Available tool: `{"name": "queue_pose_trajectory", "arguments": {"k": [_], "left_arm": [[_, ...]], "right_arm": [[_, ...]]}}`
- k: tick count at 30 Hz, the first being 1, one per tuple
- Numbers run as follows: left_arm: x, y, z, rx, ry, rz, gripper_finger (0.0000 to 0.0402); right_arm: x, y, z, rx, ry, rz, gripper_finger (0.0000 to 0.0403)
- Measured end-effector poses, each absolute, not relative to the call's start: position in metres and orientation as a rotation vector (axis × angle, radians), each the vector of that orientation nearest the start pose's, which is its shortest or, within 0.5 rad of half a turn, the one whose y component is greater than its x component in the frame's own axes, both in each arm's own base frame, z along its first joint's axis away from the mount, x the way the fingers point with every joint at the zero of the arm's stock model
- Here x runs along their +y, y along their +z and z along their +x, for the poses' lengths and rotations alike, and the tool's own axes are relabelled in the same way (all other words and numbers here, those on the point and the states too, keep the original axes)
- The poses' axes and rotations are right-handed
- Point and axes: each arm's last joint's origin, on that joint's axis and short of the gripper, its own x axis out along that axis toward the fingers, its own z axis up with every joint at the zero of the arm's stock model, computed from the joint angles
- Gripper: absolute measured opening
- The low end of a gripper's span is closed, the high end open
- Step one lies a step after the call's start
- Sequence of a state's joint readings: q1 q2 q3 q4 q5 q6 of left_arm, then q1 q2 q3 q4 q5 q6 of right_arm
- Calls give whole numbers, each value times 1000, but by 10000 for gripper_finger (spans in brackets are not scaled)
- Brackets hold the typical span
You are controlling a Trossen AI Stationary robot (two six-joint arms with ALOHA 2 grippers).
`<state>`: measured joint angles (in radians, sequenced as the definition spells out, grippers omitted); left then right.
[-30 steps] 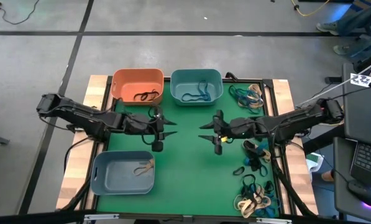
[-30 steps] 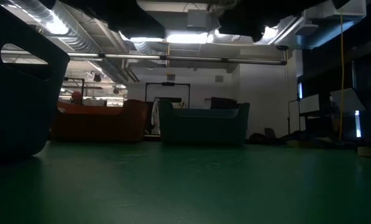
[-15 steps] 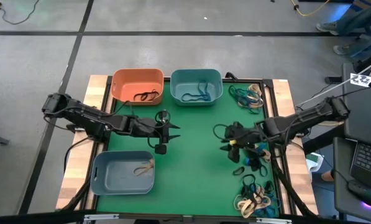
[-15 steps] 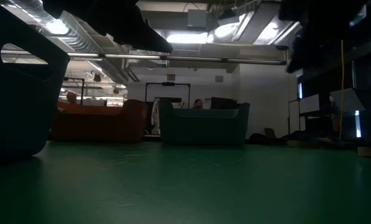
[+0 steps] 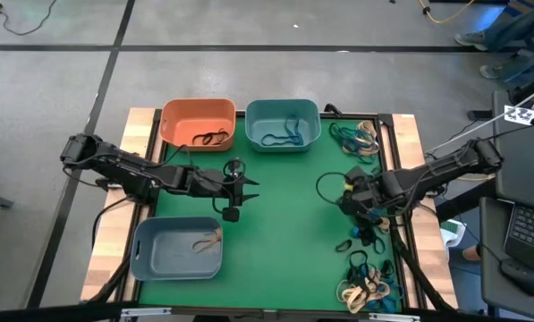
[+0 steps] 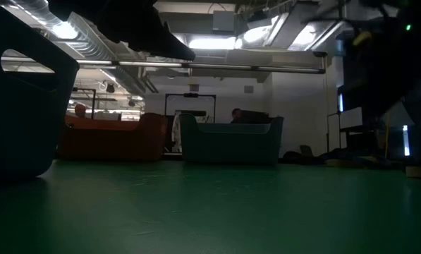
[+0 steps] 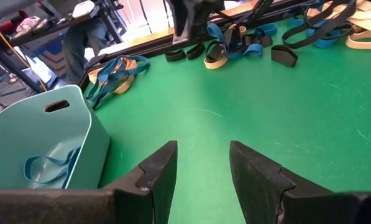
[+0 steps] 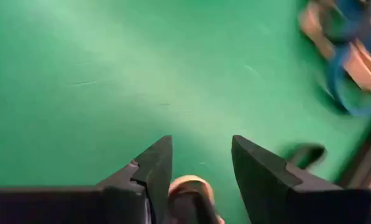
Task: Sort rubber bands into baskets
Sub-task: Put the small black rubber band into the orange bin
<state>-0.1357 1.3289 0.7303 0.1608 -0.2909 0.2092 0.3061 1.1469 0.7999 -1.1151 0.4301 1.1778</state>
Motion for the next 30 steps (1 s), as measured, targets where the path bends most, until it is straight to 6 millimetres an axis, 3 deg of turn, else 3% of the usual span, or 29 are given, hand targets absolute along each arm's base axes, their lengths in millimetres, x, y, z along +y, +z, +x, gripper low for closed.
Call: {"name": "queue_pose_trajectory", "arguments": {"k": [7,14,21,30], "left_arm": [[-30,231,278,444,108,297,145],[-30,231,278,444,108,297,145],[-30,231,278,443,108,298,145],[-30,231,278,443,108,298,145]], "right_arm": [[17,196,162,1161,-990,617,165],[-11,183,154,1190,-1147,696,165],[-35,171,147,1287,-1223,739,165],[-52,148,155,1472,-1237,758,165]]}}
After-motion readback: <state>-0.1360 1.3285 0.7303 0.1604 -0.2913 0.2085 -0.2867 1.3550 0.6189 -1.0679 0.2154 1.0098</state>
